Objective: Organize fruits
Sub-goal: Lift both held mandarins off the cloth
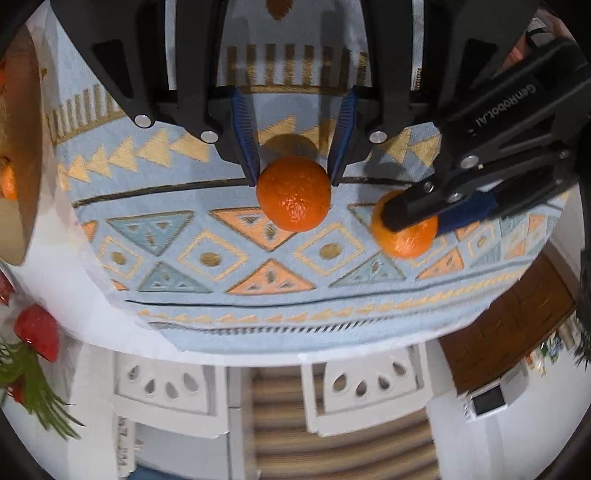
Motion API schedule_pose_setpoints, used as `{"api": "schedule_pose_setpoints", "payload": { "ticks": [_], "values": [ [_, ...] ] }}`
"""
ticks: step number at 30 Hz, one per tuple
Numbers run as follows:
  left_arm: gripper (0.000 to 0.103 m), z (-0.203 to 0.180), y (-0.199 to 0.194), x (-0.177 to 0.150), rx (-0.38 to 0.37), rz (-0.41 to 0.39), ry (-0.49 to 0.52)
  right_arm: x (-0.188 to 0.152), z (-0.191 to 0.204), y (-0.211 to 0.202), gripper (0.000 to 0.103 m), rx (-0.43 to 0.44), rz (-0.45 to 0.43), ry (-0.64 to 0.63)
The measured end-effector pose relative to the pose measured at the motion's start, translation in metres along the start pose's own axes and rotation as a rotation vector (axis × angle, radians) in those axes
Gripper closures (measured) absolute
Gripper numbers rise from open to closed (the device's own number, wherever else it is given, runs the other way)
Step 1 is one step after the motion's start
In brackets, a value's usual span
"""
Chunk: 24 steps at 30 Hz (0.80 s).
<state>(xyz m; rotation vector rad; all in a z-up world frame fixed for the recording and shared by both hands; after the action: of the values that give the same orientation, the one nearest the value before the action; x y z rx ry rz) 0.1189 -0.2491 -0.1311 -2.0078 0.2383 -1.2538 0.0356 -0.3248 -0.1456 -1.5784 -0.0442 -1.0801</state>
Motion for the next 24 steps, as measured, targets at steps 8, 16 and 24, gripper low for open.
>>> {"api": "schedule_pose_setpoints", "payload": {
  "ticks": [8,16,24],
  "values": [
    [0.061,-0.004,0.002,-0.005,-0.069,0.037,0.014,-0.011,-0.023,-0.015,0.065,-0.007,-0.016,0.079],
    [0.06,-0.02,0.018,-0.017,-0.008,0.102,0.124,-0.012,-0.038,-0.001,0.065,0.119,0.046,0.181],
    [0.052,-0.02,0.024,-0.019,0.035,0.117,0.143,-0.011,-0.046,0.008,0.065,0.211,0.086,0.254]
  ]
}}
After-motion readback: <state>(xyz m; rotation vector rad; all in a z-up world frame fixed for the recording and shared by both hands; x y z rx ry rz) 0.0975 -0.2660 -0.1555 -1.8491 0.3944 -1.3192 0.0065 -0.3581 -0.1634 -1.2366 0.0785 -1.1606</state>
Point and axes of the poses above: each gripper's, at about its wrist camera, not at the fingertips, and y roughly the way its jaws point, z to its left, x to its top, the point moved 7 cm from there along y, roughly the way its jaws point
